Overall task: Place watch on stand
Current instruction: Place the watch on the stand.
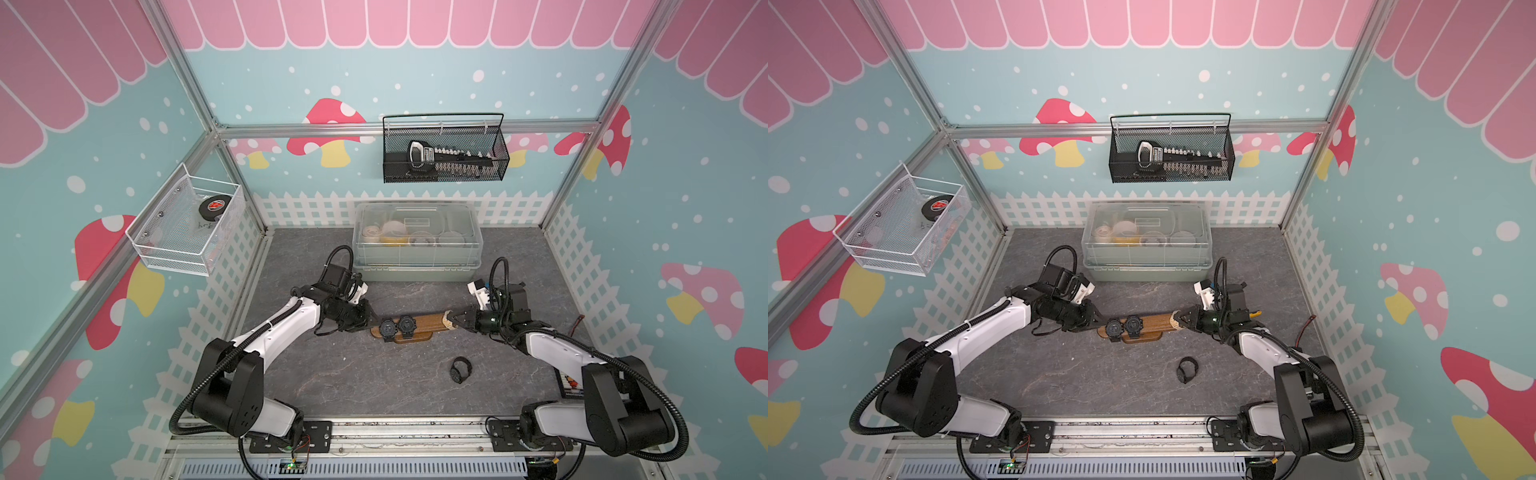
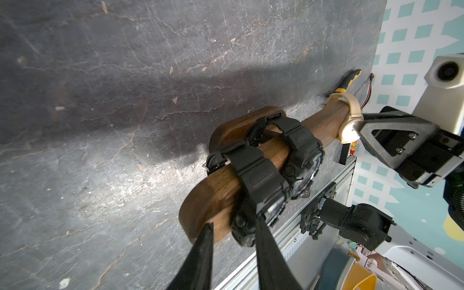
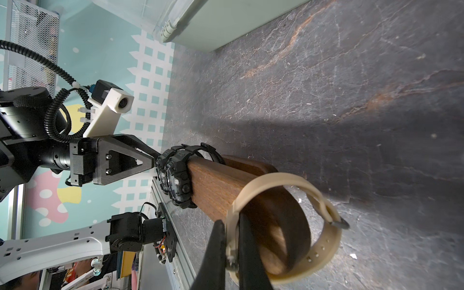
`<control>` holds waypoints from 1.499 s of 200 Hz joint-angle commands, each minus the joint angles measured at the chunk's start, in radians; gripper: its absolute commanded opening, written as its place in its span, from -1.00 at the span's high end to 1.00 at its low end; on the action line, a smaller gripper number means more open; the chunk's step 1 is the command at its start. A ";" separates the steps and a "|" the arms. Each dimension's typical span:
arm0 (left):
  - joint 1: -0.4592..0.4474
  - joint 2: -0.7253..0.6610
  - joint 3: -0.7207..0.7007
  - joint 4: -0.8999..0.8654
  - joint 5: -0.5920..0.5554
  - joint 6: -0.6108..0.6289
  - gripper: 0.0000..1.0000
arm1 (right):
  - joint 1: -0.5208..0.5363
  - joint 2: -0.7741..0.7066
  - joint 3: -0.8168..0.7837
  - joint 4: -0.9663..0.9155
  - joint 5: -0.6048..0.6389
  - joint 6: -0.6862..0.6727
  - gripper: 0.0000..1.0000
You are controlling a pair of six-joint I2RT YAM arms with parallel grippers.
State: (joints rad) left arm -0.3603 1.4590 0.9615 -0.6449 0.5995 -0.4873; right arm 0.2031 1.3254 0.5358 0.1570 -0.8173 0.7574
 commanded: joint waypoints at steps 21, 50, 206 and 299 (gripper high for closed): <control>0.006 0.008 -0.009 0.014 0.019 -0.009 0.41 | 0.032 0.014 -0.032 0.019 -0.009 0.021 1.00; 0.006 0.004 -0.009 0.014 0.020 -0.007 0.41 | 0.037 0.016 -0.052 0.027 0.000 0.025 1.00; 0.007 0.020 0.000 0.013 0.025 -0.002 0.42 | 0.159 0.120 0.028 0.120 0.021 0.093 1.00; 0.006 0.015 -0.006 0.015 0.023 0.001 0.42 | 0.207 0.156 0.068 0.150 0.037 0.116 1.00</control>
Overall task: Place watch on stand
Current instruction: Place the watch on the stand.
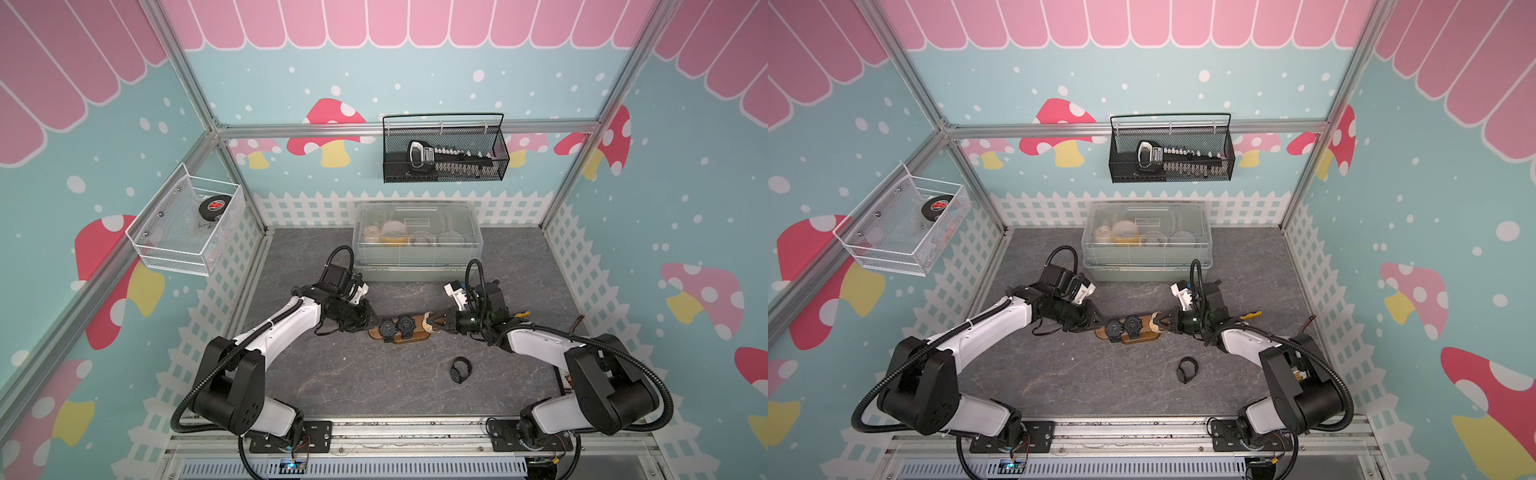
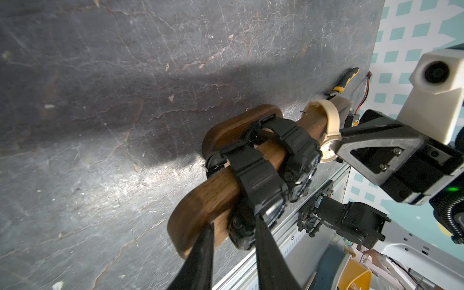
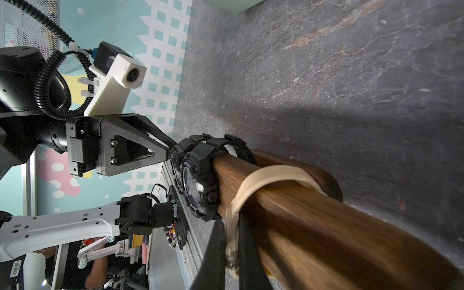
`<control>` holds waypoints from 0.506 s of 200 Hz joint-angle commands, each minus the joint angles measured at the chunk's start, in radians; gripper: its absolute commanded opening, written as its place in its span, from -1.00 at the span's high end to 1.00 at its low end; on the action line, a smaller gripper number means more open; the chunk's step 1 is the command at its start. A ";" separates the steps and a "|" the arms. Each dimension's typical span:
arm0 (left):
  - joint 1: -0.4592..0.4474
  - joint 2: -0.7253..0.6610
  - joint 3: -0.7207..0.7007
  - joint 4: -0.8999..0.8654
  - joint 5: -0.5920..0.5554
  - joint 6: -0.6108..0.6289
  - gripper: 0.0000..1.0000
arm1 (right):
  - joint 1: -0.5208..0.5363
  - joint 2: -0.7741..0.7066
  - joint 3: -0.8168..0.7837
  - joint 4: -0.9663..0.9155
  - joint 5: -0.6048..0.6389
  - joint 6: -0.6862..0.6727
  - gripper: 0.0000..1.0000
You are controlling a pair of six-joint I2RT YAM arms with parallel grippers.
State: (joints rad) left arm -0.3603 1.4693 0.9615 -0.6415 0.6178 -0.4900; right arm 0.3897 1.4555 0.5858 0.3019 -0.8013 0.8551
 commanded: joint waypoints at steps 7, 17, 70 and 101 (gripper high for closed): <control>0.007 0.005 -0.006 0.011 0.005 0.004 0.42 | 0.023 0.029 0.021 0.009 0.022 0.021 1.00; 0.006 0.004 -0.008 0.011 0.004 0.004 0.42 | 0.028 0.035 0.026 0.014 0.023 0.025 1.00; 0.006 0.001 -0.008 0.011 0.003 0.005 0.42 | 0.043 0.056 0.054 0.029 0.030 0.035 1.00; 0.007 0.000 -0.010 0.010 0.004 0.005 0.43 | 0.046 0.061 0.060 0.028 0.039 0.035 1.00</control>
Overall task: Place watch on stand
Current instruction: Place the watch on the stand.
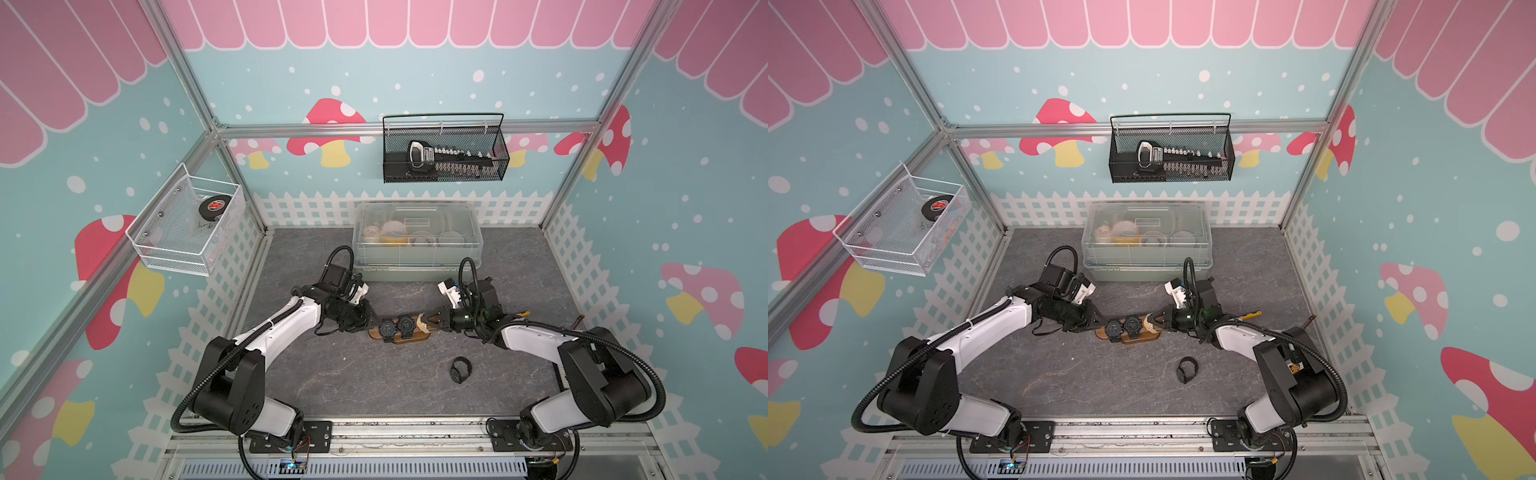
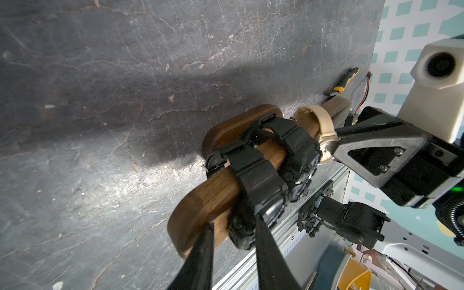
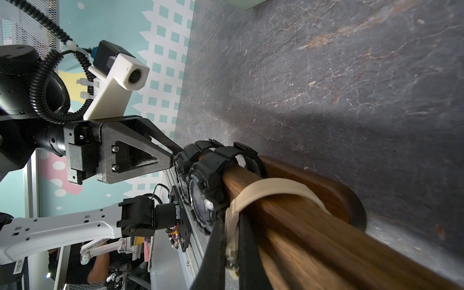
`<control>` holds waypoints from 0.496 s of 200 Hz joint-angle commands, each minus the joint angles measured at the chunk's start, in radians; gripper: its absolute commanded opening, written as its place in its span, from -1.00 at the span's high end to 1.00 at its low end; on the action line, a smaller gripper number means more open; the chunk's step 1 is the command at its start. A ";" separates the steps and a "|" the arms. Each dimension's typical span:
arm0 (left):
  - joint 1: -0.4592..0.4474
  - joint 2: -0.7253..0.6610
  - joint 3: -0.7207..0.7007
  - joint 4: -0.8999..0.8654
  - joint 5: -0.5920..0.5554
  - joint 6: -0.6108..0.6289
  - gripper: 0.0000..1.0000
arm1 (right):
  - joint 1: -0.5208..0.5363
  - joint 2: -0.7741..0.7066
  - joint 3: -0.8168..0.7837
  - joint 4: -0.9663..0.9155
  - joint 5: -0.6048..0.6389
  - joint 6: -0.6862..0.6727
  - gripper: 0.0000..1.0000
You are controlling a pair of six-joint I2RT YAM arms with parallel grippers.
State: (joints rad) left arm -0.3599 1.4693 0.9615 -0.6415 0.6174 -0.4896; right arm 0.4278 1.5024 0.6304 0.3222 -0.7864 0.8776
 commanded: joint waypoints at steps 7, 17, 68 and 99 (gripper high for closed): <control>0.006 0.000 -0.009 0.011 0.004 0.005 0.42 | 0.008 0.013 0.017 0.008 0.027 0.012 1.00; 0.006 -0.001 -0.008 0.009 0.004 0.005 0.42 | 0.008 0.013 0.017 0.004 0.029 0.011 1.00; 0.007 -0.010 -0.009 0.005 -0.001 0.006 0.42 | 0.008 0.006 0.015 -0.007 0.035 0.009 0.73; 0.009 -0.015 -0.010 0.003 -0.002 0.005 0.42 | 0.008 -0.017 0.017 -0.041 0.049 -0.005 0.58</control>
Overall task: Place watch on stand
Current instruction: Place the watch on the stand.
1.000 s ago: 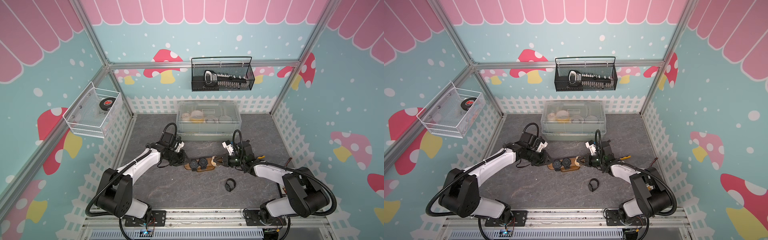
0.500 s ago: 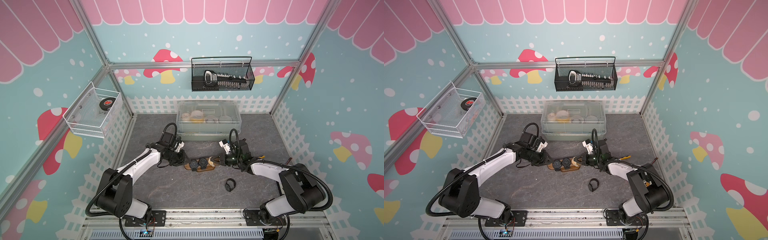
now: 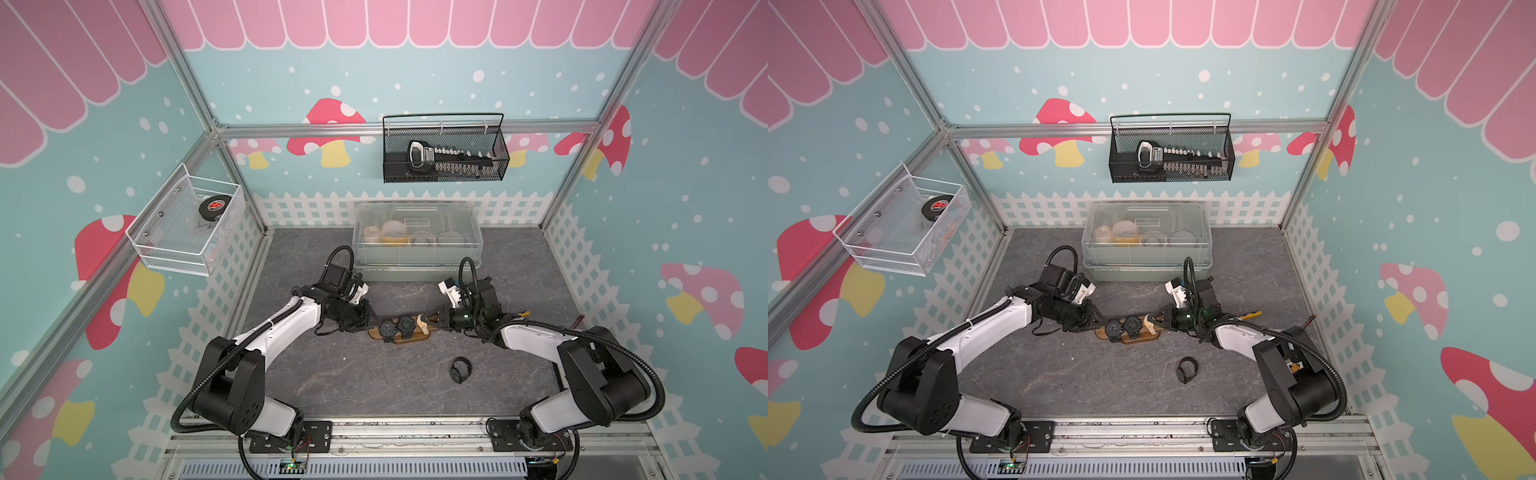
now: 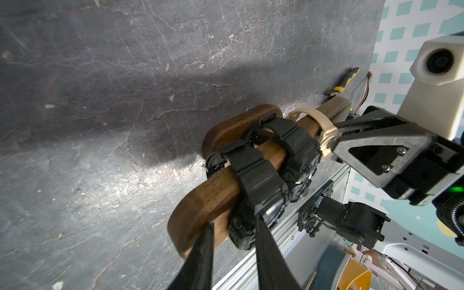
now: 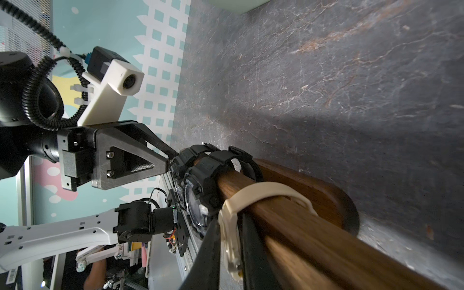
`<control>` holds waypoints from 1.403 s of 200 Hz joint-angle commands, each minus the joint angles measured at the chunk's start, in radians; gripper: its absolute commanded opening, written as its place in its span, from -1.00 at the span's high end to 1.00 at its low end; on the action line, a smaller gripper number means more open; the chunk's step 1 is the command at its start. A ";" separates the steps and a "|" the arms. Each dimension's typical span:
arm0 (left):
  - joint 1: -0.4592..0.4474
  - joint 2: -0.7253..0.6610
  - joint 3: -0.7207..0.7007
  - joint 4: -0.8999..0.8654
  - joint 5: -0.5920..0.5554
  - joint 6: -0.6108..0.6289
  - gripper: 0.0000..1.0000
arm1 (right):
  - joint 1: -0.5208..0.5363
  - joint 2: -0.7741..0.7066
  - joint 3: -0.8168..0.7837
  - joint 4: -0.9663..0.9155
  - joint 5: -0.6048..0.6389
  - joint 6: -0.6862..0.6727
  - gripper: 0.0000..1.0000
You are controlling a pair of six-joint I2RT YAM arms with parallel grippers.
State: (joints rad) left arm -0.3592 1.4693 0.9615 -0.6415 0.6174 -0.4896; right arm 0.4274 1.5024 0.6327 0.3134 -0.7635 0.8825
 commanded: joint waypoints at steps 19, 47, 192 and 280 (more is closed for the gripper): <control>0.008 -0.017 -0.009 0.003 -0.002 0.004 0.42 | 0.008 -0.031 0.018 -0.059 0.034 -0.023 0.52; 0.008 -0.015 -0.003 0.000 -0.002 0.003 0.42 | 0.008 -0.044 0.025 -0.084 0.041 -0.036 0.48; 0.070 -0.102 0.004 -0.035 -0.025 0.017 0.40 | 0.008 -0.177 0.079 -0.358 0.137 -0.181 0.48; 0.085 -0.127 -0.009 -0.036 -0.036 0.014 0.40 | 0.050 -0.093 0.127 -0.282 0.099 -0.131 0.71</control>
State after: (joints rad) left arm -0.2817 1.3632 0.9615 -0.6613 0.5945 -0.4854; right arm 0.4492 1.3716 0.7441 0.0093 -0.6514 0.7448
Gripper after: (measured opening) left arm 0.301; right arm 0.150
